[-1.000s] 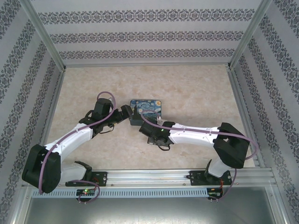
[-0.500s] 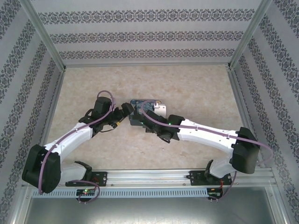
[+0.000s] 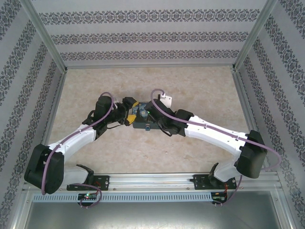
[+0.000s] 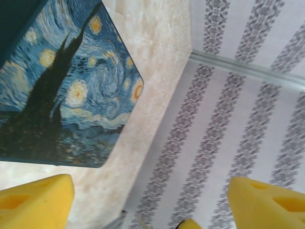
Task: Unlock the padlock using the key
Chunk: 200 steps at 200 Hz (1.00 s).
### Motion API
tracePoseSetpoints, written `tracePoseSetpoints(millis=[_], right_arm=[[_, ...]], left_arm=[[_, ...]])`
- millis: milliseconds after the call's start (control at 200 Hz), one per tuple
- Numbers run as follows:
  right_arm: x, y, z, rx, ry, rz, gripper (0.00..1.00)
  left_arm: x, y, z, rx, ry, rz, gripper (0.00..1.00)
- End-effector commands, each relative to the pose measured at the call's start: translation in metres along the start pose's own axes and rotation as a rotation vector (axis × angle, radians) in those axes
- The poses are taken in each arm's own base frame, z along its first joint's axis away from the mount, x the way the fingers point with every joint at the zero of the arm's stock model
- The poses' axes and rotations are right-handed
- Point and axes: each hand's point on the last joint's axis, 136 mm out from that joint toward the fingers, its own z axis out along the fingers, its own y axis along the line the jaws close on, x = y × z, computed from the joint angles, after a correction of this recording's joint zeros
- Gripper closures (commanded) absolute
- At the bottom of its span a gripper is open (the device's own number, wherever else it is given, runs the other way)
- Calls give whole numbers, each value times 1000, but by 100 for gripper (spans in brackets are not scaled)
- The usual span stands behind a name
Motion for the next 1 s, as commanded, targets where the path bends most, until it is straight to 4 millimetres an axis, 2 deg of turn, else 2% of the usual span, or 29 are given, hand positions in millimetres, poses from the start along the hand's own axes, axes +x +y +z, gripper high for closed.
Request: tracePoseSetpoints(millis=[0,125,185,610,994], right_arm=[[-16,17,3,-45,-35,46,100],[-18,26,7,-62,-37,58,100],[-19,28,9,-68,-40,65,100],[-30,39,12,-92,-69,97,100],[-27,39,21,-87,-70,110,100]], left_arm=[[0,-17,2,93,16,-120,23],[1,-22,7,120,21,-160,35],[3,-24,10,125,27,-172,37],[24,-35,30,139,86,-195,40],[31,-51,37,190,106,-225,43]])
